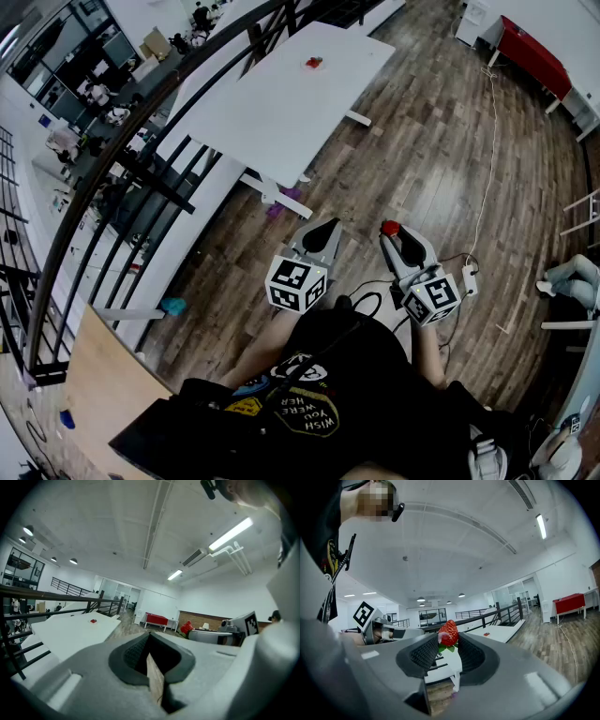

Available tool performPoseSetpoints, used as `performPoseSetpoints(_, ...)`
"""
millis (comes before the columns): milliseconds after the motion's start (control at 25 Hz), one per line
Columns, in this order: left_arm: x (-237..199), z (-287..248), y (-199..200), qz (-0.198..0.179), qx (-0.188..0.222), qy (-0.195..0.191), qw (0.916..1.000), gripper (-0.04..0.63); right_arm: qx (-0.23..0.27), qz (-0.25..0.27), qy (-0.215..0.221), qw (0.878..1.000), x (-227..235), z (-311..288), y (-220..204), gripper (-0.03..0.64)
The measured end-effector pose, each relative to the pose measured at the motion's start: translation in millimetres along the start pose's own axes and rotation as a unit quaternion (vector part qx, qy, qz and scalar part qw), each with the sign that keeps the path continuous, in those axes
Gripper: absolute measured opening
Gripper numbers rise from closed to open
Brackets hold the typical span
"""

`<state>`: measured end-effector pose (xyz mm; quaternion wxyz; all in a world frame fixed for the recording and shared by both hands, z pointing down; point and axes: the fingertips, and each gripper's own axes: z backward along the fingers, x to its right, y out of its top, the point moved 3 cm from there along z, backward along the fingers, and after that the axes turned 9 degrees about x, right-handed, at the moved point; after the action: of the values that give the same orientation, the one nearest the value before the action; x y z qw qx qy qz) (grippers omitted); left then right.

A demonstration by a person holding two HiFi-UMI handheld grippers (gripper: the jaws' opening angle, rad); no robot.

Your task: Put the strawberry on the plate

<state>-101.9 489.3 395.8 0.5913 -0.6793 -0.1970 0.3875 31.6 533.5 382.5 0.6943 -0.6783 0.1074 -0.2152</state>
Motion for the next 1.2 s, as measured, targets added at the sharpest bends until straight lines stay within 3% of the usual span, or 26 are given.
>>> performPoseSetpoints(360, 4, -18, -1, 0.005, -0.003, 0.003, 1.0000, 0.002, -0.002, -0.006, 0.014, 1.000, 12, -6, 5, 0.133)
performPoseSetpoints(560, 12, -36, -8, 0.011, -0.008, 0.003, 0.9999, 0.002, 0.004, -0.041, 0.034, 0.999, 26, -4, 9, 0.137)
performPoseSetpoints(960, 37, -75, -21, 0.005, -0.021, -0.005, 0.9998, 0.002, -0.014, -0.061, 0.056, 0.996, 64, 4, 0, 0.137)
performPoseSetpoints(1200, 15, -91, -18, 0.008, -0.029, 0.002, 0.9995, 0.002, -0.014, -0.074, 0.068, 0.995, 78, -24, -3, 0.137)
